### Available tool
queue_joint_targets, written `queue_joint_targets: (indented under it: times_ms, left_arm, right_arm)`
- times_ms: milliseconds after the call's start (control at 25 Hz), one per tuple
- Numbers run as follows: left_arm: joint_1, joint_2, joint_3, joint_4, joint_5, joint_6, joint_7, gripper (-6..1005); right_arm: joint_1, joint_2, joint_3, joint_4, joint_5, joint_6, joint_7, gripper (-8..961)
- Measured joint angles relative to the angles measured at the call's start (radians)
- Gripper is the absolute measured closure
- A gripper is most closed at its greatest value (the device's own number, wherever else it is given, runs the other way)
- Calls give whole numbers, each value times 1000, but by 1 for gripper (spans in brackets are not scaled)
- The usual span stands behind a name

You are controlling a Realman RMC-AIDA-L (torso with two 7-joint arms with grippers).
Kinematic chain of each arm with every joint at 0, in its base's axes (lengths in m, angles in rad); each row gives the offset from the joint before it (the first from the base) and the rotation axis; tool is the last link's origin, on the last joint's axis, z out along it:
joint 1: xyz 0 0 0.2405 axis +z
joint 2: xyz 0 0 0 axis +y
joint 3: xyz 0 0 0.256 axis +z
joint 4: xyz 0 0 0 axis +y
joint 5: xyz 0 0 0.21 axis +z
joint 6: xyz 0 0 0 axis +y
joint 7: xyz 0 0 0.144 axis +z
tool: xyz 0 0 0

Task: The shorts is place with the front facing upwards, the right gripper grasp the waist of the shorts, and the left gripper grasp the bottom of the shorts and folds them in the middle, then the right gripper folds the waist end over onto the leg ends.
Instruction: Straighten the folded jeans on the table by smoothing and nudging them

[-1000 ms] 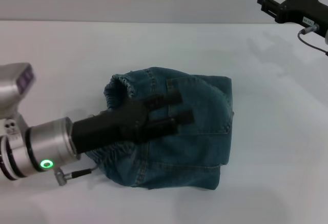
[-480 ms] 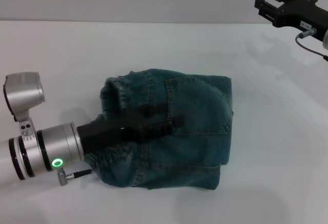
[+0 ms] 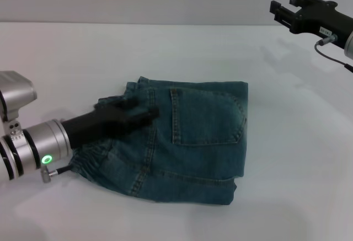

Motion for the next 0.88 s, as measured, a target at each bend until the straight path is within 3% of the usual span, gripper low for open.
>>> queue_joint_targets:
  times_ms: [280,520,560,600,760,880]
  left_arm:
    - [11,1,-82,5,-35,-53,96,216]
    - [44,1,-225,0,-153,104,228,216]
    - [50,1,-245,-3,-174,132,253,216]
    - [59,0,-272,-10,-194,165,284,216]
    - [91,-1,-353,-44,-234,239,390,216]
    - [107,0,-387,-55,-239,249,433,216]
  right_arm:
    - [-25,-2,5,-23,37,-140,3,442]
    - [-52,-8,-6,-157,-31,-475,165,442]
    - [-43,-9,-6,-214,-102,-588,261,442]
    - [-43,-9,-6,-214,-102,-588,261,442]
    - [53,-16,-45,-333,-360,-875,526,442]
    - [105,-19,-88,-346,-454,-955,614,442]
